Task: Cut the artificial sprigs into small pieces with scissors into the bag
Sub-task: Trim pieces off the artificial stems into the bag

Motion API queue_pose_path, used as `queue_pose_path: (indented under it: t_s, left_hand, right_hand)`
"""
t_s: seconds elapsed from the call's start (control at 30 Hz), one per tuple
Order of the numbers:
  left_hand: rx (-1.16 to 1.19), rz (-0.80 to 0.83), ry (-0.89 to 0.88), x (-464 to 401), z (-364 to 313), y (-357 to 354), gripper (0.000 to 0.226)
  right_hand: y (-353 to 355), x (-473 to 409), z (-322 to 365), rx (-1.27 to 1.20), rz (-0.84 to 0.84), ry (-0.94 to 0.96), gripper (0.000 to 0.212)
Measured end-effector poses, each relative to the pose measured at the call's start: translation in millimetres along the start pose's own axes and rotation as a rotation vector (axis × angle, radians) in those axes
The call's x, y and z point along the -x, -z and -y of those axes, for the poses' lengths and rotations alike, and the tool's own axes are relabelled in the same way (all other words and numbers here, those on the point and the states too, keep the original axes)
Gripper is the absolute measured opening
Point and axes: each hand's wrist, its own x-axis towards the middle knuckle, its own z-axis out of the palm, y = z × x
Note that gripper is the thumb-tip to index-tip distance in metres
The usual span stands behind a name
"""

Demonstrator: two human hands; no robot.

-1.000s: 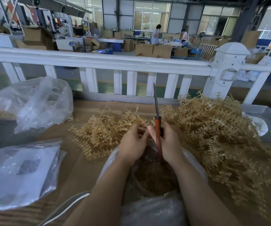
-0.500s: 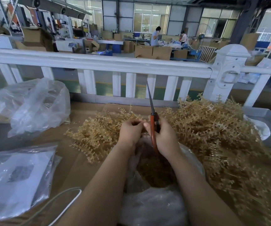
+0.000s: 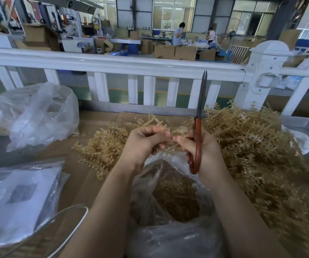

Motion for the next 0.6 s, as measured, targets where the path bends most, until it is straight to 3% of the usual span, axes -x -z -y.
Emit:
queue_pose_path:
  t_s: [0.27,0.33,0.6]
  left_hand:
    - [-0.050,0.108,-0.053,10,-27,3,0.018]
    - [-0.094,0.127,-0.077,13,-29,3,0.020]
    - [-0.250,0.158,-0.185,16,-26,9,0.016]
  right_hand:
    - [15,3,19,-0.196,0.156,-0.030,0.019]
    - [14,7,21,-0.296,0.178,-0.039,0.026]
    - [13,14,21,-0.244,0.157,0.029,0.030]
